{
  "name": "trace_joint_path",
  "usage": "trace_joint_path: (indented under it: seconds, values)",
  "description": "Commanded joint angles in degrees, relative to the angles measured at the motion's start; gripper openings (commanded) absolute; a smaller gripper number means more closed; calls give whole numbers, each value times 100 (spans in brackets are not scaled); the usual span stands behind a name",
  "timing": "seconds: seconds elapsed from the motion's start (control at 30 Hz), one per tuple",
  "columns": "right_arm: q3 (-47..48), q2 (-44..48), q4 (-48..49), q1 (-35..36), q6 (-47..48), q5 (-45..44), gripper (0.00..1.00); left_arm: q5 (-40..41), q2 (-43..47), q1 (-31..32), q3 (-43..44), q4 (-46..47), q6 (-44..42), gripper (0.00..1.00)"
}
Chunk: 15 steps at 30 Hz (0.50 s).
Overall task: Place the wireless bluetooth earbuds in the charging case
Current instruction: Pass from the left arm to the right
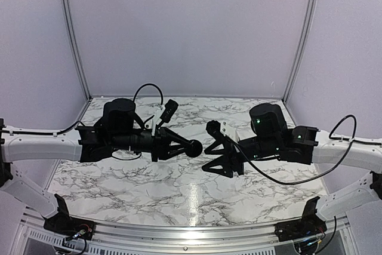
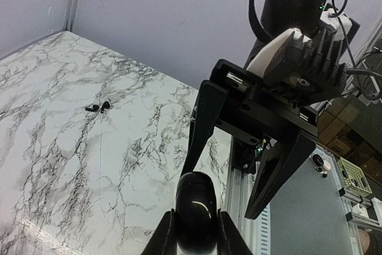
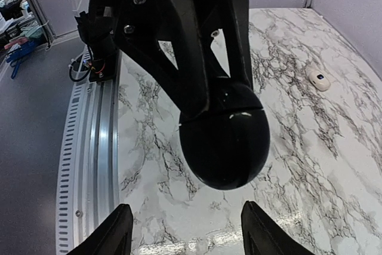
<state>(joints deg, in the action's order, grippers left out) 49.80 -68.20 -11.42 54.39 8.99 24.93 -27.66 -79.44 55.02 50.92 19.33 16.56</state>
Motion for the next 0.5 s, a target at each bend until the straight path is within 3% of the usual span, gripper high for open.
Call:
trace_joint_path:
  seconds: [0.0,0.47]
  values:
    - [323,-53,-80,-25,-221,771,62,-518,166,20,42,-140,-312,8]
    - [612,-387,-75,-34,-371,1260,54,-876,157,173,82,-257,-395,7]
